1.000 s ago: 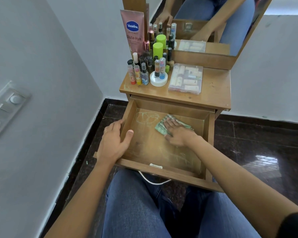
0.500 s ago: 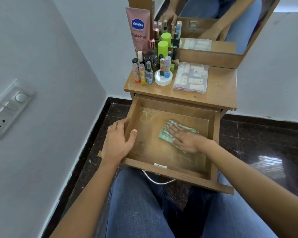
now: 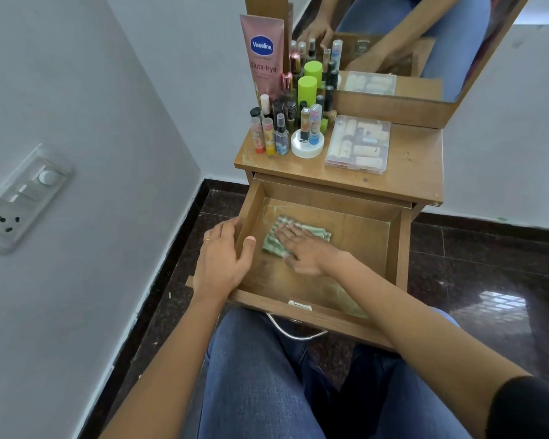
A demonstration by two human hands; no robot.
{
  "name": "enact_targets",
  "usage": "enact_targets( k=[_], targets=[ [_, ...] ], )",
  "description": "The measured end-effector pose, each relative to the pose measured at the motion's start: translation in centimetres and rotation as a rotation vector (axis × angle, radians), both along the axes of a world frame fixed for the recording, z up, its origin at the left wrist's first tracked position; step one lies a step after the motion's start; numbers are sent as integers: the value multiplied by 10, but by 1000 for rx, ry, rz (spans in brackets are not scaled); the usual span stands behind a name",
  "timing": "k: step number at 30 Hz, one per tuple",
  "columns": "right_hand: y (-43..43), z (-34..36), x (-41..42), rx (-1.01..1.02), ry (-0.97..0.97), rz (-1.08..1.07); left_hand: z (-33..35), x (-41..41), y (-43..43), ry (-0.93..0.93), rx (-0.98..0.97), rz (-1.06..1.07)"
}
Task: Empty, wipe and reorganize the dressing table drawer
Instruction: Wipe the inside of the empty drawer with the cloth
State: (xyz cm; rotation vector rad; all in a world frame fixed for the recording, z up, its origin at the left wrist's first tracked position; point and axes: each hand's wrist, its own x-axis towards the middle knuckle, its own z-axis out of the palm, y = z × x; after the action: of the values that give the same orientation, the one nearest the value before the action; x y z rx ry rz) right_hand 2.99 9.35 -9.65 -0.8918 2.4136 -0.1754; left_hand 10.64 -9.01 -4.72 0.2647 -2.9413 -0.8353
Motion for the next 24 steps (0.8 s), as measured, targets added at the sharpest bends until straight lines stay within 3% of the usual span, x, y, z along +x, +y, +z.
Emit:
enact_targets(
  k=[3,8,17,24],
  targets=[
    [27,-2,14,-17,-13,55,-1,0,-1,-17,8,14],
    [63,1,1,6,-37,-56,-3,0,-1,-23,-6,5],
    [-17,-2,-32,26,43,-120,-1,-1,-1,-42,-26,14],
    [3,-7,7,-78,17,71,0,0,-2,-41,14,35]
  ],
)
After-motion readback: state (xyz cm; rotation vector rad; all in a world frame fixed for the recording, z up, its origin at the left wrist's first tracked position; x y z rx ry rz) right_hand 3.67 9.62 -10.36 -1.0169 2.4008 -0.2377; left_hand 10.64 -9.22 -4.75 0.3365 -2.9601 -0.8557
